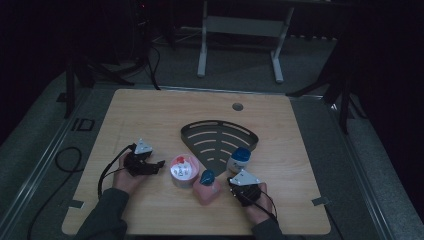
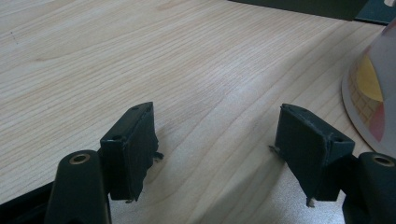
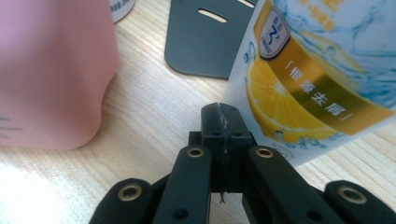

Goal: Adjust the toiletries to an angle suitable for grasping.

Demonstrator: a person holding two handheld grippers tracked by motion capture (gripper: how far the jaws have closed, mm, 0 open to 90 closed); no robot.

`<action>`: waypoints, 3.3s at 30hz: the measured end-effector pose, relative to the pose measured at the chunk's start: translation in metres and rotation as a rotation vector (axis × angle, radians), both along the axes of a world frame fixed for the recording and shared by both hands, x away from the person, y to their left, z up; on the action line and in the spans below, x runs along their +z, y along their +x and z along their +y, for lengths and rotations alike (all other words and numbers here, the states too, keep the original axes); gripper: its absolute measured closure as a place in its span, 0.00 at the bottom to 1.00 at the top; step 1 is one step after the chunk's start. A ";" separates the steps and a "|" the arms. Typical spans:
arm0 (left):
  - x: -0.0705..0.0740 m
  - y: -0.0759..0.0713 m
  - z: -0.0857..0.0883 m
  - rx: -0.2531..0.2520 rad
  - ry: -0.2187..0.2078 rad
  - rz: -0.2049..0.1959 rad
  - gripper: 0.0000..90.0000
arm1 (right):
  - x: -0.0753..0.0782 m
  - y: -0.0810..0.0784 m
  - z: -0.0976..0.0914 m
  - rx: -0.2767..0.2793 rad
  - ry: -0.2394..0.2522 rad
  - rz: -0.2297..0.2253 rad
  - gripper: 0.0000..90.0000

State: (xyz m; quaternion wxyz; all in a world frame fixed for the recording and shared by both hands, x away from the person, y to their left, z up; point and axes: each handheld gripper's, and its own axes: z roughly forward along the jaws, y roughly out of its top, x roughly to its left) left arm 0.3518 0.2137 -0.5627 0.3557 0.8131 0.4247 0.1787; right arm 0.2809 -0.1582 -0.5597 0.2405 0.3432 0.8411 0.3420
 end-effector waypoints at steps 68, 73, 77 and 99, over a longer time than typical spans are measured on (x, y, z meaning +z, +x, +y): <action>0.000 0.000 0.000 -0.007 0.001 0.002 0.32 | 0.002 0.019 0.002 -0.122 -0.074 -0.035 1.00; 0.000 0.000 0.000 -0.008 0.001 0.002 0.32 | 0.002 0.023 0.013 -0.111 -0.086 -0.047 1.00; 0.000 0.000 0.000 -0.008 0.001 0.002 0.32 | 0.000 0.027 0.021 -0.108 -0.095 -0.057 1.00; 0.000 0.000 0.000 -0.010 0.002 0.002 0.31 | -0.001 0.034 0.011 -0.190 -0.077 -0.050 1.00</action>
